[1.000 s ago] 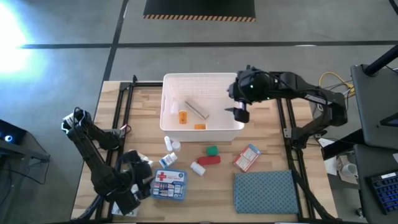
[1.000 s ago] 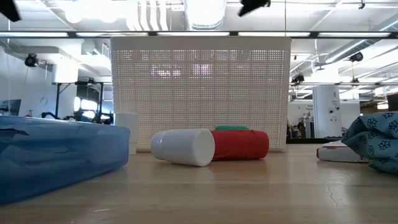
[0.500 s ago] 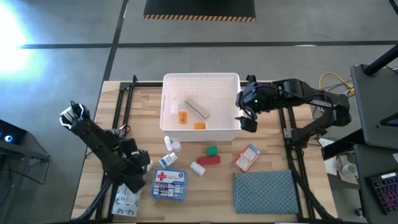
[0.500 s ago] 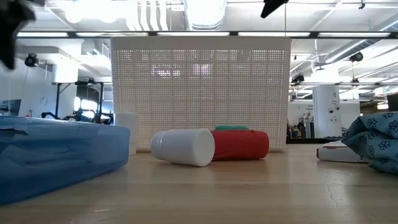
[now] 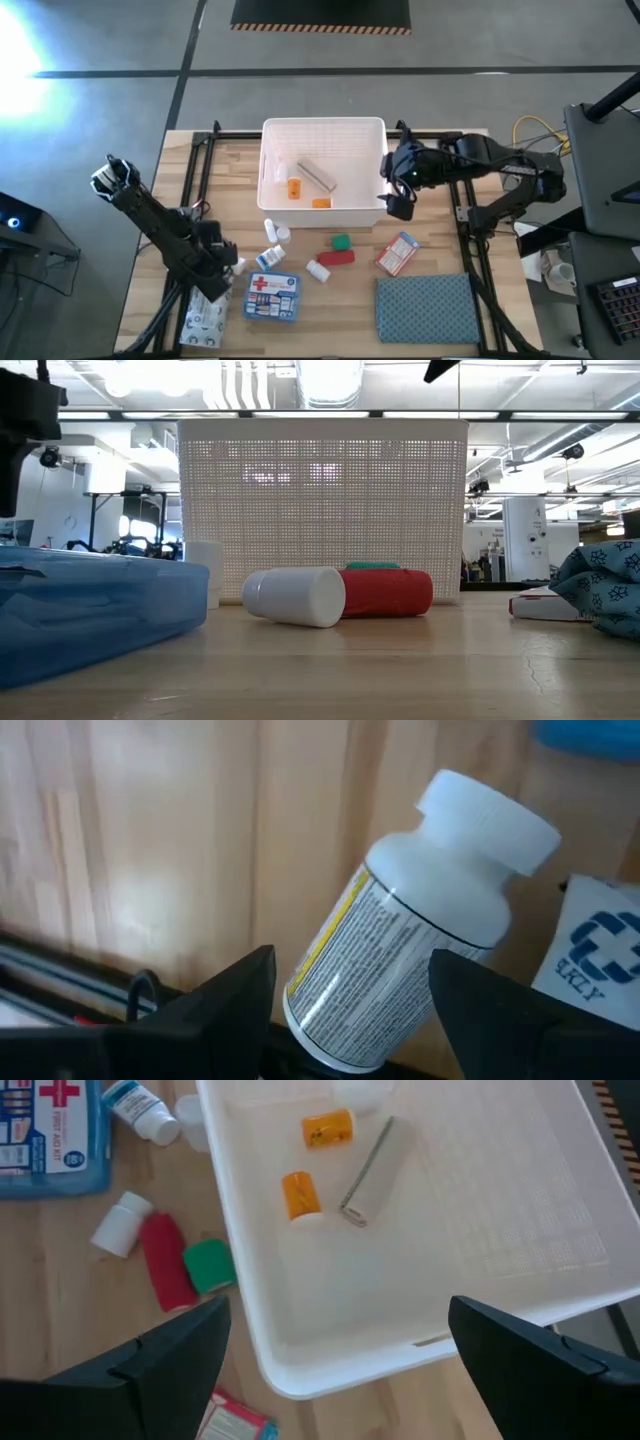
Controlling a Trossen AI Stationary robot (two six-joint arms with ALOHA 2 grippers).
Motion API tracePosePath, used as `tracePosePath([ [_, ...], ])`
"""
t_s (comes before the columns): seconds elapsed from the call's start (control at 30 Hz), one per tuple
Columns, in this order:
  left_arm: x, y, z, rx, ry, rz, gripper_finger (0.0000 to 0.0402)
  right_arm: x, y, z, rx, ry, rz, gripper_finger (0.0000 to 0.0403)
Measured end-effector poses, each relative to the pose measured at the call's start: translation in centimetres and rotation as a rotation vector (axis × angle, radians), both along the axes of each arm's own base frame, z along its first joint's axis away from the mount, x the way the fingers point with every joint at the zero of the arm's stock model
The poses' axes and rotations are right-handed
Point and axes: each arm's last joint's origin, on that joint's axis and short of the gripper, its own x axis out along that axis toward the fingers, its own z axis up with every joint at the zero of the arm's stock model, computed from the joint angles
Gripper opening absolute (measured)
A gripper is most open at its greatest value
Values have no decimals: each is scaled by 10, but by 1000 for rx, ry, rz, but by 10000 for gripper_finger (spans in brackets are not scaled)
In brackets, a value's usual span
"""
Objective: Pick & place medical supplies in basket/bin
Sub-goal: Put the big medicine bottle into the white bin
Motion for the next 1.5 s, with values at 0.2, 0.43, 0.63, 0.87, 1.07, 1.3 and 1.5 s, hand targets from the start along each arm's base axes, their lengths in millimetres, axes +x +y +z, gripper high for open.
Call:
tracePosePath([
  [0.2, 1, -2, -2, -27, 28, -128, 243, 2, 6, -9, 5, 24, -19, 365],
  [0.43, -3, 0, -24, -124, 93, -138, 243, 4, 15, -26, 31, 66, -37, 365],
  [0.63, -9, 5, -36, -104, 121, -134, 243, 4, 25, -35, 38, 82, -50, 365],
  [0.87, -9, 11, -46, -100, 128, -98, 243, 8, 32, -33, 14, 19, -63, 365],
  [1.07, -1, 18, -52, -115, 39, 83, 243, 10, 32, -32, 11, -5, -64, 365],
  [1.3, 10, 23, -53, -123, -50, 179, 243, 10, 32, -32, 29, -15, -91, 365],
  [1.5, 11, 25, -58, -104, -120, 232, 243, 10, 32, -32, 33, -17, -97, 365],
])
